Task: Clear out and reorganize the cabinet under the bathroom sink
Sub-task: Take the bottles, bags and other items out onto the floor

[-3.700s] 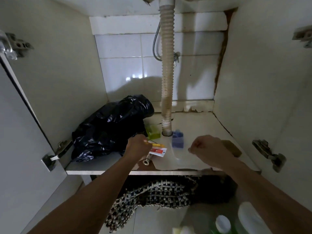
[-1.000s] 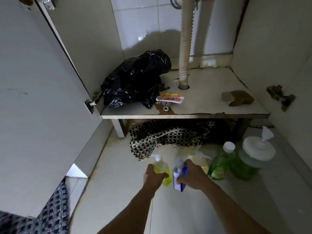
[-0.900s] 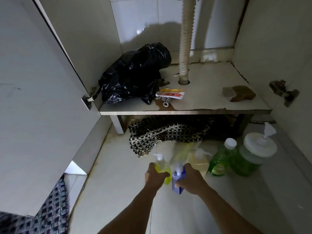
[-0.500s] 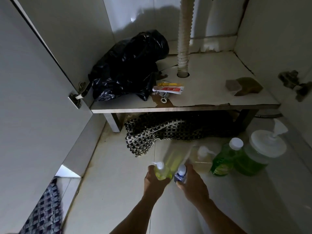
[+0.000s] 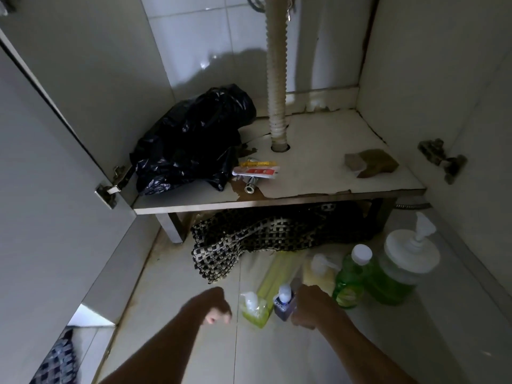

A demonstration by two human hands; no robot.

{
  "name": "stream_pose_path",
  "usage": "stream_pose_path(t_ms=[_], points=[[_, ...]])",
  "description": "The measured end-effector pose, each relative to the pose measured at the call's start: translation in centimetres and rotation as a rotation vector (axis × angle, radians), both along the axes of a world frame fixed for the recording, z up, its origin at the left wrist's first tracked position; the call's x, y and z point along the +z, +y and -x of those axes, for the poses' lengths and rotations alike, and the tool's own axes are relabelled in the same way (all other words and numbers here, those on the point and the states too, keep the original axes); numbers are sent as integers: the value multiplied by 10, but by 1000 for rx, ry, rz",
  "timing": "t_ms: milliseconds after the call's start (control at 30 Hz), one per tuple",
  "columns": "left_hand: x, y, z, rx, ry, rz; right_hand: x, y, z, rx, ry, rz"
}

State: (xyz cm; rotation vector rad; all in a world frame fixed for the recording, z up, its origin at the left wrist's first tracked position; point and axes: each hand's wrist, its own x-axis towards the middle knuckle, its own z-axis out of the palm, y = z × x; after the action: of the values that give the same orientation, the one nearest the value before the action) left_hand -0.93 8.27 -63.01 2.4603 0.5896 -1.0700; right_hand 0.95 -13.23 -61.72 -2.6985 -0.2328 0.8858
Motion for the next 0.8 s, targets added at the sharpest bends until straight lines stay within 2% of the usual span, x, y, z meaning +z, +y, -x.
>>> stream_pose_path(t_ms=[133, 200, 267, 367, 433, 500, 567, 667, 800], points=[[76, 15, -55, 17, -51, 13, 72, -11, -41, 106, 80, 14], [111, 7, -83, 50, -161, 79, 121, -22, -69, 147, 9, -32], [137, -16, -105, -56, -390, 77, 164, -37, -98, 136, -143, -92], [155, -64, -126, -285, -854, -37, 197, -74, -139, -34, -396, -232], [158, -95, -133, -368, -981, -73, 191, -102, -164, -208, -527, -357], [157, -120, -140, -494, -996, -148, 172, -123, -178, -299, -607, -332], [155, -137, -150, -593, -991, -290, 146, -135, -188, -284, -572, -241], [155, -148, -164, -613, -939, -470, 122, -145, -199, -314, -538, -100], [145, -146, -174, -582, -900, -539, 108, -146, -225, -372, -699, -83]])
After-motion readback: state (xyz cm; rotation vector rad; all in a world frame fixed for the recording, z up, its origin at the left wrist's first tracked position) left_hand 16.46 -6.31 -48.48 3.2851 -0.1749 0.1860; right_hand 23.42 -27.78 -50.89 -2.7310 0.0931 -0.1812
